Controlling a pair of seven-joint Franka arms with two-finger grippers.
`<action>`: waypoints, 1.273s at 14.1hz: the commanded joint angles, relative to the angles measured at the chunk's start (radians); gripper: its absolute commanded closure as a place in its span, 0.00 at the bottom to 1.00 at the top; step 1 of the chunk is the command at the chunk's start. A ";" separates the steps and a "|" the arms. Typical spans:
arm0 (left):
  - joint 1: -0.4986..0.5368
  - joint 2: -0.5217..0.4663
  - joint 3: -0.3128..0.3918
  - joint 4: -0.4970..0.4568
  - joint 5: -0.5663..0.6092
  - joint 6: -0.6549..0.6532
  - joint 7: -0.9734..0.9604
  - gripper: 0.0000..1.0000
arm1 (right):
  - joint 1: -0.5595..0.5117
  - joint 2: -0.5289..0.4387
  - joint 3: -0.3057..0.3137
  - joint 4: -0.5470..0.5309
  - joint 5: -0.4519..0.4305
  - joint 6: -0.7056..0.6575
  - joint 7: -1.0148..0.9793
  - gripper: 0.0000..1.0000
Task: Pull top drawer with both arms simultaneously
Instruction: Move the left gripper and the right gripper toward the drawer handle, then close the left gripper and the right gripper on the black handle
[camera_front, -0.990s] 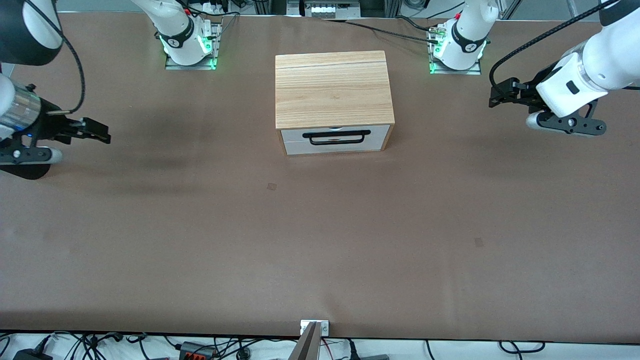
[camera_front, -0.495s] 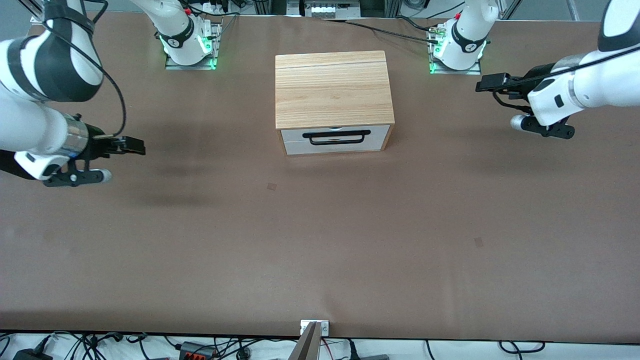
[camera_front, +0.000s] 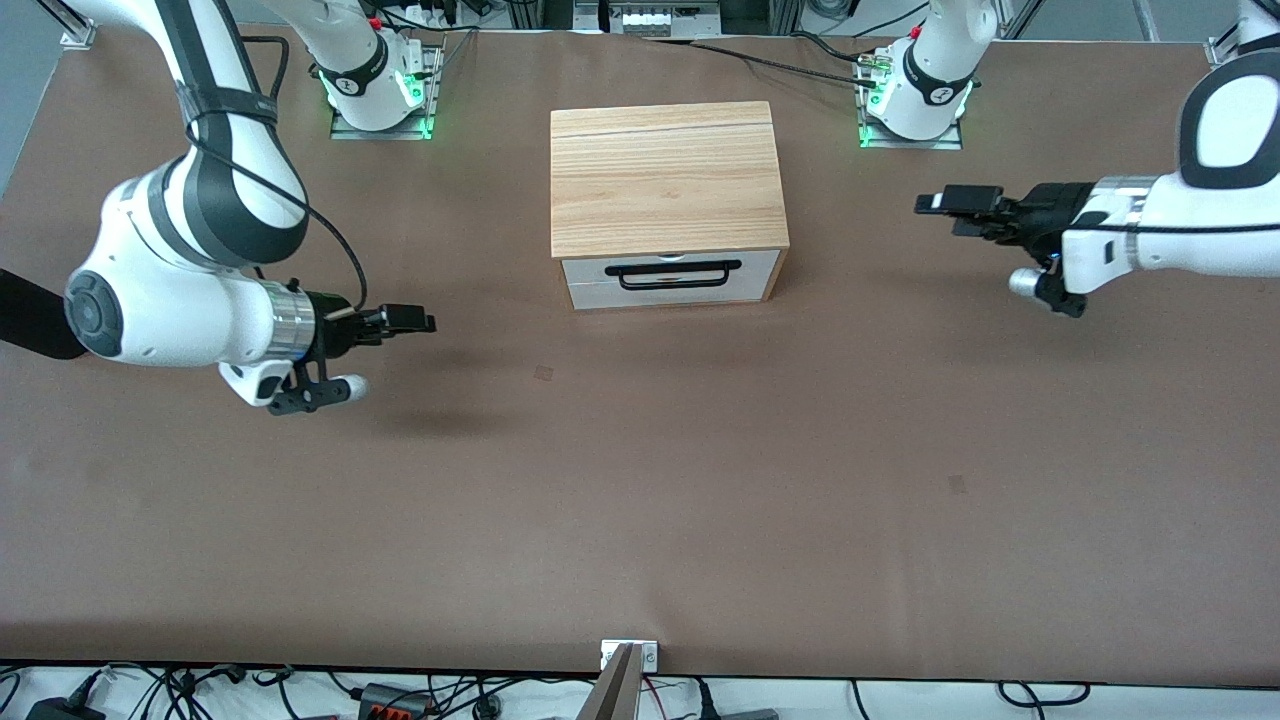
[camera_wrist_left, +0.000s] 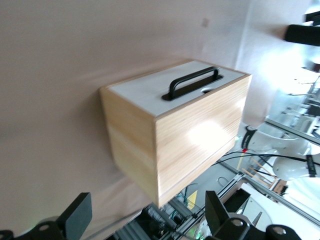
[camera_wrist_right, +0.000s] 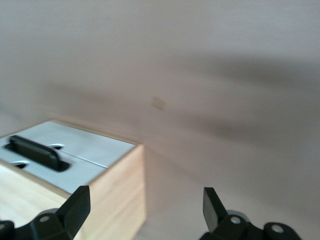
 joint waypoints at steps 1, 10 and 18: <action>-0.001 -0.013 -0.062 -0.124 -0.123 0.178 0.128 0.00 | 0.010 0.011 -0.001 -0.025 0.130 0.057 -0.140 0.00; -0.018 0.220 -0.154 -0.288 -0.681 0.358 0.660 0.00 | 0.045 0.165 0.013 -0.191 0.910 0.057 -0.684 0.00; -0.034 0.352 -0.260 -0.343 -0.964 0.406 0.948 0.00 | 0.129 0.196 0.052 -0.284 1.031 0.047 -0.775 0.00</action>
